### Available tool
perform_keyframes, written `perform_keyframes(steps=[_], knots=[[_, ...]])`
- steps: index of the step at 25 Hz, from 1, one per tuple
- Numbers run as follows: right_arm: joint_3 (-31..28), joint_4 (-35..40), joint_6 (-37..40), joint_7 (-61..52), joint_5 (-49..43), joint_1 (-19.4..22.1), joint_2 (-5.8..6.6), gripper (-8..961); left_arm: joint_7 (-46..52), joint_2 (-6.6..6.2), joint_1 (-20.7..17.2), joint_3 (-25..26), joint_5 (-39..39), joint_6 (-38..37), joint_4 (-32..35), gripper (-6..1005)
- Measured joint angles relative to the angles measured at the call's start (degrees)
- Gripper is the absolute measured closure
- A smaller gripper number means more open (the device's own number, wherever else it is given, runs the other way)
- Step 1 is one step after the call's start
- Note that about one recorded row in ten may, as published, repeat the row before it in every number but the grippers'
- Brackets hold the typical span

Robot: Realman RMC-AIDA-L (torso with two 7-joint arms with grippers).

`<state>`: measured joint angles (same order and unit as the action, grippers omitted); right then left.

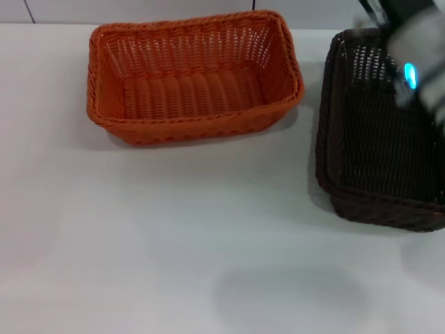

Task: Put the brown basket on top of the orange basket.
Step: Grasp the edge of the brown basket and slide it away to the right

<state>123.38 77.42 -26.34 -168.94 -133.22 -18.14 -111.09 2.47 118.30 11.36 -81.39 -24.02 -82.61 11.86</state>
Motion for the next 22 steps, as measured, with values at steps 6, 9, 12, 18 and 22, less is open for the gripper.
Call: perform_keyframes(steps=[6, 9, 12, 18, 22], knots=[[-20.2, 13.4, 45.3, 5.5, -0.1, -7.8, -4.69, 169, -1.9, 0.0, 0.5, 0.2, -0.1, 2.1, -1.1, 152], [-30.0, 18.0, 70.5, 8.0, 0.0, -11.6, -7.61, 170, -2.7, 0.0, 0.7, 0.2, -0.1, 3.6, -1.3, 152], [-39.2, 20.6, 93.5, 7.4, 3.0, -15.3, -7.34, 170, -3.5, -0.04, 0.9, 0.3, -0.1, 5.1, -1.6, 152], [-50.3, 20.2, 120.6, 7.8, 6.3, -19.6, -6.44, 186, -4.1, -0.18, 0.9, 0.4, 0.0, 5.6, -1.9, 151], [-55.4, 22.4, 135.7, 8.6, 6.2, -21.0, -5.29, 197, -4.5, -0.3, 1.4, 0.8, 0.0, 6.8, -2.0, 151]])
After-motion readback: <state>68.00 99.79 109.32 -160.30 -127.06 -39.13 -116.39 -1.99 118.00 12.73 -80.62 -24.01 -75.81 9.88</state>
